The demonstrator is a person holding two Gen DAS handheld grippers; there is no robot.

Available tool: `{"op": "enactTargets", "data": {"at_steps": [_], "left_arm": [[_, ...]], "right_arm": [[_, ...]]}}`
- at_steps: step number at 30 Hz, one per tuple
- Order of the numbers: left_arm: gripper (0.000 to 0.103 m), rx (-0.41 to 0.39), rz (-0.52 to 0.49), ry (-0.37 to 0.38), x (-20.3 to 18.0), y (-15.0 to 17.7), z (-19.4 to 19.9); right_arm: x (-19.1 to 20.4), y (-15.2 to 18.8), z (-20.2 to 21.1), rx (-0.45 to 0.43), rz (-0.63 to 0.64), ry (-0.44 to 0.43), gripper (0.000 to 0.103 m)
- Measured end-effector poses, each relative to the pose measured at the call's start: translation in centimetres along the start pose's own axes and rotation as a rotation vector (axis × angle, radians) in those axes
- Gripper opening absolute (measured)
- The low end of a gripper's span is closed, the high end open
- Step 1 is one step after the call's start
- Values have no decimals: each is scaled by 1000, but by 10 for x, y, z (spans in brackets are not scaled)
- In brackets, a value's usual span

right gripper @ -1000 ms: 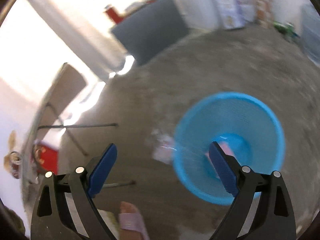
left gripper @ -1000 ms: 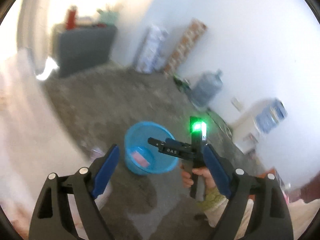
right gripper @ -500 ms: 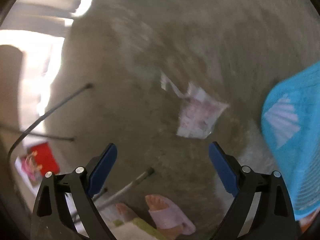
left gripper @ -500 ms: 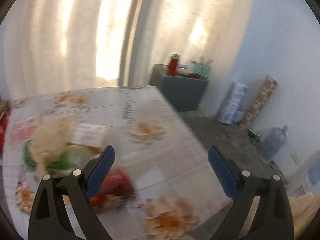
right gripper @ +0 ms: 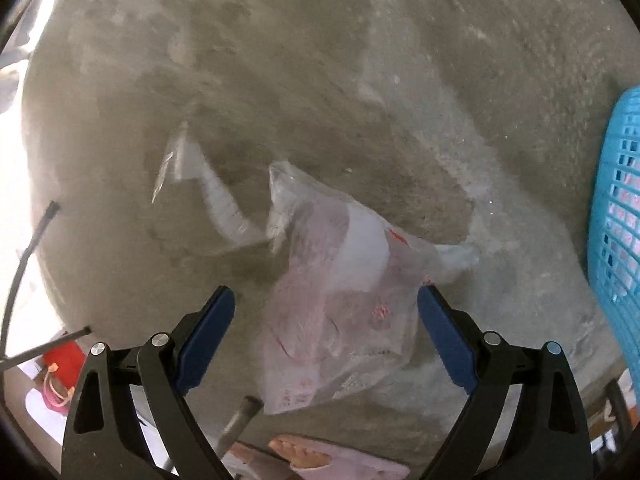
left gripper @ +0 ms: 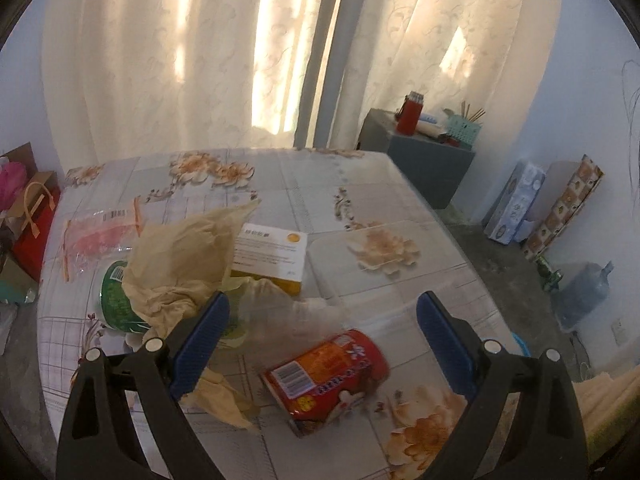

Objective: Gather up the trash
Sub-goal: 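Return both grippers to the table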

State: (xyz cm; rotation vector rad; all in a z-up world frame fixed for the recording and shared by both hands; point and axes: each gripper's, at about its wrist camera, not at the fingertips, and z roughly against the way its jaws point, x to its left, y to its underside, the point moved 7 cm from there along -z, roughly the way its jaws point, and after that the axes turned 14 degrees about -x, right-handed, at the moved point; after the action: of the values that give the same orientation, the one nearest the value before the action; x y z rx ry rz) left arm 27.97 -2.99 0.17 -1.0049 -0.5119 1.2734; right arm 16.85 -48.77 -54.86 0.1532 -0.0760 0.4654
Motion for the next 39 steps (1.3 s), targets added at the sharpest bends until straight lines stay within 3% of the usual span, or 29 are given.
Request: {"op": "enactTargets", "data": {"at_steps": [3,5,6,7,8,11,17,24,25,26,29,31,35,39], "left_arm": [[92,13,22,-16,7,3,-6],[92,17,42,-20,11,4,-7],[92,18,55,-18,13,5,-7],[92,17,62,-16,13,5,-6],[92,12,69,-15,14,5,-4],[92,-3,69,-13,13,5,5],[92,-58,63,12,5,1,32],[92,-119,73,62,-10,-3,63],[92,-127,67,68,-12,-3,67],[92,-132,61,71,-14,-1,70],[92,-133,50,78,-18,6,76],[92,-126,62,89,-18,11,80],[92,-130,77,91,-16,19,88],[92,-139,83,81,-12,24,97]], "right_arm": [[-11,1,1,-26,-22,19,71],[-19,1,6,-43,-25,39,49],[-21,1,9,-46,-26,26,45],[-24,1,12,-51,-26,18,31],[-26,1,15,-58,-18,16,24],[-28,-1,34,-96,33,15,14],[-10,4,108,-213,157,-120,10],[-8,44,301,-516,342,-323,10],[0,45,316,-556,351,-320,10],[-16,53,347,-616,365,-313,10],[-67,66,389,-686,334,-261,11],[-100,56,386,-677,292,-211,12],[-173,45,341,-553,165,-95,14],[-211,29,299,-473,66,-26,23]]}}
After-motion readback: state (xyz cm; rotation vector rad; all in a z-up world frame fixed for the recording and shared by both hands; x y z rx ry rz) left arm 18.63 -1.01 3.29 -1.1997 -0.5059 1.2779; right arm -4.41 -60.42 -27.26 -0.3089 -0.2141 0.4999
